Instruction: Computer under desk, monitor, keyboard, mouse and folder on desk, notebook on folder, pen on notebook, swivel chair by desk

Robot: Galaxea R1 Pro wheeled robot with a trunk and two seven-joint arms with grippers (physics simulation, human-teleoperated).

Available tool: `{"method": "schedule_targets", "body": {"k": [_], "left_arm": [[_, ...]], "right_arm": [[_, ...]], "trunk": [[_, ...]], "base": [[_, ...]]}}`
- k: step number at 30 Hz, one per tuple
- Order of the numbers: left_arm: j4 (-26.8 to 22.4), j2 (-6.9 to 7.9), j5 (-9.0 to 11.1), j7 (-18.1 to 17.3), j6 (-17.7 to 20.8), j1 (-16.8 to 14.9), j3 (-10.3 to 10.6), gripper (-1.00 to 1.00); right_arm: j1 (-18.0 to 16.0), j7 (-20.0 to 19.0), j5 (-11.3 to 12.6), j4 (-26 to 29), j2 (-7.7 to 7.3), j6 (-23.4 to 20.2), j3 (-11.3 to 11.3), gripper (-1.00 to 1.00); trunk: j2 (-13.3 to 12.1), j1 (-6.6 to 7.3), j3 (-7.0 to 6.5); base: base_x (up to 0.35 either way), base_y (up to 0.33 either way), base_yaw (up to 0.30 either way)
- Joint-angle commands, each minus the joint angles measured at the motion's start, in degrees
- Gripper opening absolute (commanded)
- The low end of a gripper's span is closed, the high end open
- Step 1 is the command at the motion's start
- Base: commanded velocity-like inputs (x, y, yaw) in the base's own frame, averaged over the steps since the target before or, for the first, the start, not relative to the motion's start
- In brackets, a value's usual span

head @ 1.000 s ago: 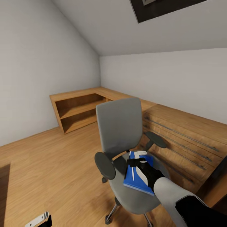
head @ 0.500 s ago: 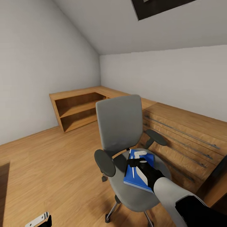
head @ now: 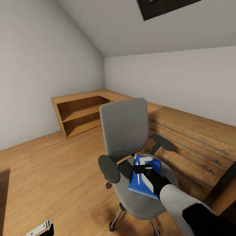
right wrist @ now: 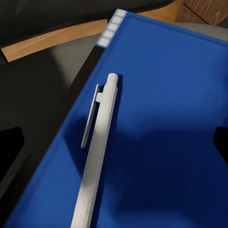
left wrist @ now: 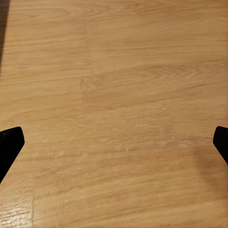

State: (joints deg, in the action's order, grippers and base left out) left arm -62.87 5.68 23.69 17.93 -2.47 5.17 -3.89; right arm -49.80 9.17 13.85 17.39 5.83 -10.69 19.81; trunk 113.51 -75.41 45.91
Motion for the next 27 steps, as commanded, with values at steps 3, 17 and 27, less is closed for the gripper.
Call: {"method": "schedule_targets", "body": {"k": [3, 17, 27], "left_arm": [[0.0, 0.03, 0.6, 0.2, -0.3, 0.0, 0.1, 1.00], [0.1, -0.04, 0.7, 0.3, -0.3, 0.0, 0.1, 1.00], [0.1, -0.05, 0.6, 0.2, -0.3, 0.0, 0.1, 1.00]], "right_arm": [[0.0, 0.4, 0.5, 0.1, -0.02, -0.3, 0.5, 1.00], [0.0, 0.4, 0.5, 0.1, -0.06, -0.3, 0.5, 1.00], [0.0, 0.5, 0.5, 0.1, -0.08, -0.3, 0.5, 1.00]], "trunk": [[0.0, 0.00, 0.04], [2.0, -1.09, 0.94], [2.0, -1.09, 0.94]], "base": [[0.000, 0.000, 0.000], [0.000, 0.000, 0.000], [0.000, 0.000, 0.000]]}}
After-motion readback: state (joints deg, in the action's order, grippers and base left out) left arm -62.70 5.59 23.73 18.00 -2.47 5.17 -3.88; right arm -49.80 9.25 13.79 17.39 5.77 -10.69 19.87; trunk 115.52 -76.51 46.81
